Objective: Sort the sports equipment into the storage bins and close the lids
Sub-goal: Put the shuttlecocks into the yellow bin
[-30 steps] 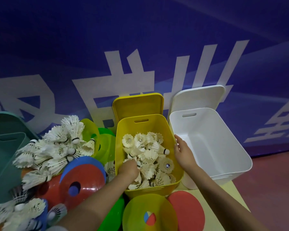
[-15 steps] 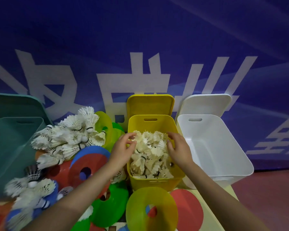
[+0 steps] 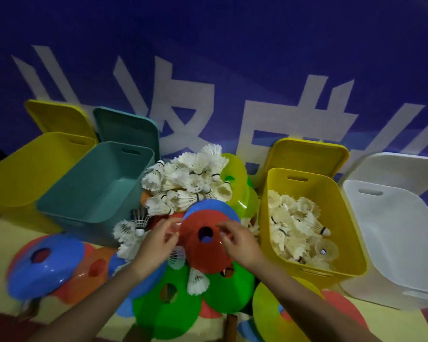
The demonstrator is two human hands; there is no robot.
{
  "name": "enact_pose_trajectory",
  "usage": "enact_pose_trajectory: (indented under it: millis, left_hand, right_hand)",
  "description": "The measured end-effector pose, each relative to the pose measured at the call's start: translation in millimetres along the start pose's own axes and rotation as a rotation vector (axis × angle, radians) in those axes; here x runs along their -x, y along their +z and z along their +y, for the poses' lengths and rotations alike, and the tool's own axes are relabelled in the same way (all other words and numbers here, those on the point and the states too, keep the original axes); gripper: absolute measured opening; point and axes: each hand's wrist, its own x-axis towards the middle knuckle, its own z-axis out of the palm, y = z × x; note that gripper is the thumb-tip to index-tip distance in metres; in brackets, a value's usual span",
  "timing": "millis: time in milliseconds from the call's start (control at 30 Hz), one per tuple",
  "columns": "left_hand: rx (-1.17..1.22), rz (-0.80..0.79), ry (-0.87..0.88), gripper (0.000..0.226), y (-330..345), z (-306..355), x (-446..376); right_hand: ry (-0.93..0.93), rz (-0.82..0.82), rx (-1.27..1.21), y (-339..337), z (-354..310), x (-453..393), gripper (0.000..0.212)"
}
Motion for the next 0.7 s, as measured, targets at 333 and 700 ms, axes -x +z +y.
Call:
enact_pose_trajectory:
  millis: [333,700]
  left_hand:
    - [-0.249,-0.03,-0.092,0.025,-82.5,-106.6,55.4]
    - [-0.408,-0.137,-0.087,0.056,-76.5,-127.9,71.9]
  right_hand:
    - [0.032,-0.245,0.193,124.2,-45.3,-9.5,0.048]
    - [0.038,-0.416,0.606,156.1,-45.5,-17.0,0.085]
